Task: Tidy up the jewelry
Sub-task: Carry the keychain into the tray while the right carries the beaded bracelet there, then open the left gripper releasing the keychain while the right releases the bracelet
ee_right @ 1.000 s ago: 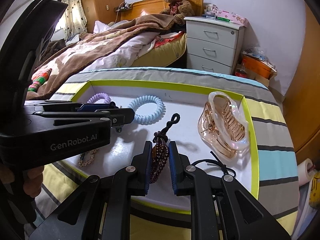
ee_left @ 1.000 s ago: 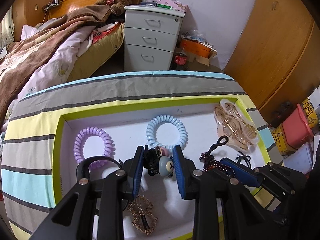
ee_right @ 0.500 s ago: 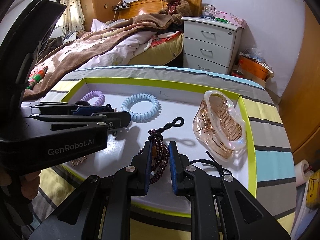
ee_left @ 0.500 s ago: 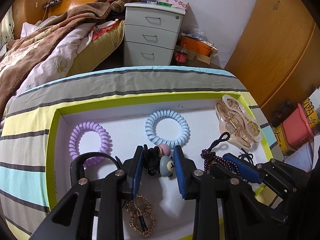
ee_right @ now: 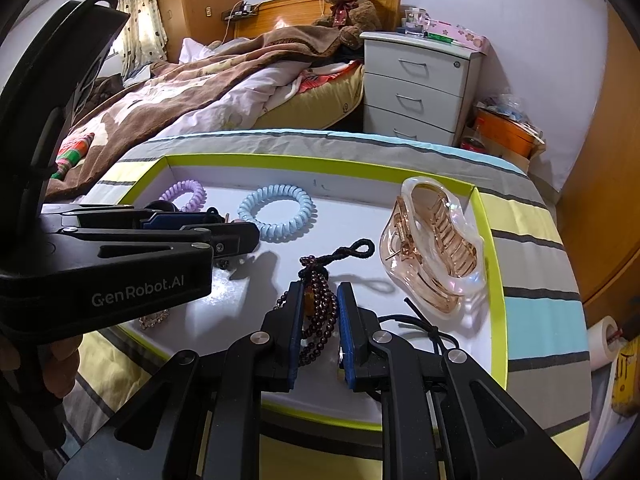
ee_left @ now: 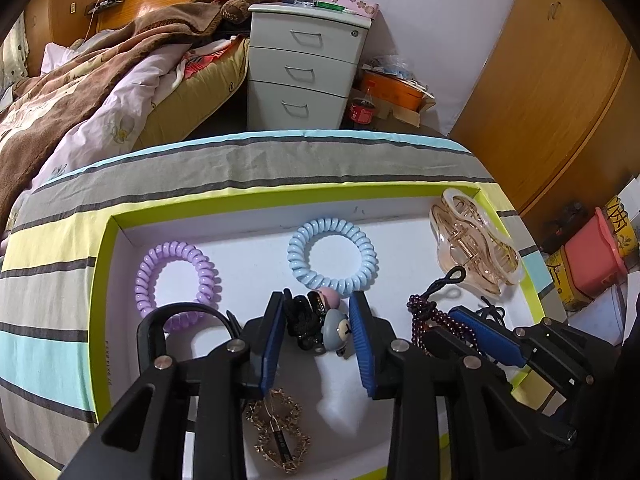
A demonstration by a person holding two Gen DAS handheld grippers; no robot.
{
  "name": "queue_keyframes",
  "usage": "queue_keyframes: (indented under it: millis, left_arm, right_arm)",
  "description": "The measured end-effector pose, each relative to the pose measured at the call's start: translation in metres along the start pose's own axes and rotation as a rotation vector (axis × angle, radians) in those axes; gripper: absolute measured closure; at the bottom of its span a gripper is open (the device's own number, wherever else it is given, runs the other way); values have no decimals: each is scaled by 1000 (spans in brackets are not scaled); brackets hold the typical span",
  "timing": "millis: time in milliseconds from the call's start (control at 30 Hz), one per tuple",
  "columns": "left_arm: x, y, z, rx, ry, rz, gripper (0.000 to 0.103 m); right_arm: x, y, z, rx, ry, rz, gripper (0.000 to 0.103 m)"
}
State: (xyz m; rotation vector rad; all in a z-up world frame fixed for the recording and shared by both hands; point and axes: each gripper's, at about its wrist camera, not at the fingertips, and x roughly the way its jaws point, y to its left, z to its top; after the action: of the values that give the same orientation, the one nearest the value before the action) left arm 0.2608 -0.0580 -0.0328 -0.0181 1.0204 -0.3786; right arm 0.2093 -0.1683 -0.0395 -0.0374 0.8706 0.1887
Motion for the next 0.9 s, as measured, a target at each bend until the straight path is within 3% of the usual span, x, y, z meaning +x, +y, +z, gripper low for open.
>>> queue_keyframes:
  millis: [167,300,633,667,733,900]
  left_arm:
    - [0,0,1,0,1,1,68]
    - [-1,2,3,-6,-3,-4,64]
    - [-7,-2,3,-2,-12,6,57]
    - [-8,-2,3,-3,-14,7,56]
    - [-11,-3,2,-1,-21,12,53]
    - [-17,-4,1,-8,-29,16,51]
  right_arm:
    - [0,0,-1,4,0,1,83]
    - [0,-3,-1,9,1,4,74]
    - [-5,-4,-3,15,-7,1,72]
    - [-6,-5,-3,17,-8,0,71]
    - [-8,-6,-4,23,-13,6,54]
    - [-14,-6,-5,27,-23,6,53]
